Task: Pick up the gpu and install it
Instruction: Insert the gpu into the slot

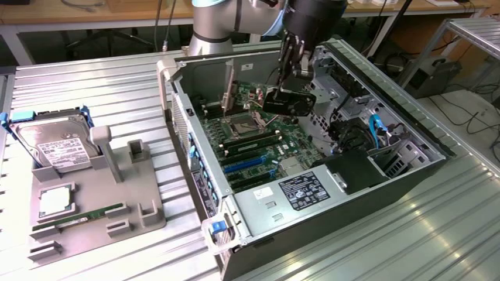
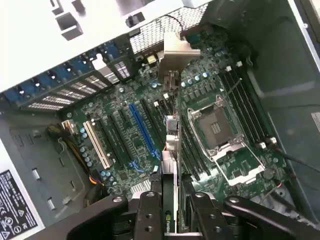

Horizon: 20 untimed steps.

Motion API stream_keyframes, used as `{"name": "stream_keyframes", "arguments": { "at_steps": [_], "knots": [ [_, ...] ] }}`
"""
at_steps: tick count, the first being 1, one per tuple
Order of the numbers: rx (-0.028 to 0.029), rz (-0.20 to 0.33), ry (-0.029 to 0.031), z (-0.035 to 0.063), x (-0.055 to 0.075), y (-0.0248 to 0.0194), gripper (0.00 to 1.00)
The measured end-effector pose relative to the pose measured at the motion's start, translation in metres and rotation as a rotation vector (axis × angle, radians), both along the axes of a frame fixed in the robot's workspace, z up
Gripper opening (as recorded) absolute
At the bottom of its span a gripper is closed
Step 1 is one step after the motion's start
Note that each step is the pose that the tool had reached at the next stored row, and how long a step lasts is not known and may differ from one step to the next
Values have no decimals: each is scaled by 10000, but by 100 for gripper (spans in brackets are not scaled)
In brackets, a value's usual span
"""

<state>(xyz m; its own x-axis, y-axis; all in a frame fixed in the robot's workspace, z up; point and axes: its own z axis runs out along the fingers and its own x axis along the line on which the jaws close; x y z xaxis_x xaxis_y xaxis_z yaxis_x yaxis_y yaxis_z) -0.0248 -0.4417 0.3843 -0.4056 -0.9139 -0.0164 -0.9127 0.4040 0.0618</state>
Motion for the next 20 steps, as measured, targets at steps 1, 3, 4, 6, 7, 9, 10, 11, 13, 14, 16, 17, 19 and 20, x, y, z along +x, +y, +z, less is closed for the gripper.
{"name": "stream_keyframes", "arguments": {
  "at_steps": [1,3,4,6,7,9,10,11,13,14,16,17,19,20],
  "knots": [
    [-1,441,0,-18,0,0,26],
    [0,1046,0,-43,0,0,26],
    [0,1231,0,-51,0,0,26],
    [0,1662,0,-69,0,0,26],
    [-1,1907,0,-79,0,0,26],
    [0,2647,-1,-112,0,0,26],
    [0,2905,-1,-123,0,0,26],
    [0,3098,-1,-133,0,0,26],
    [0,3448,0,-152,0,0,26],
    [0,3655,-1,-165,0,0,26],
    [13,3877,-5,-184,-1,0,26],
    [25,3950,-7,-193,-4,0,26],
    [71,4040,-19,-213,-17,-8,26],
    [98,4062,-30,-226,-31,-18,26]
  ]
}}
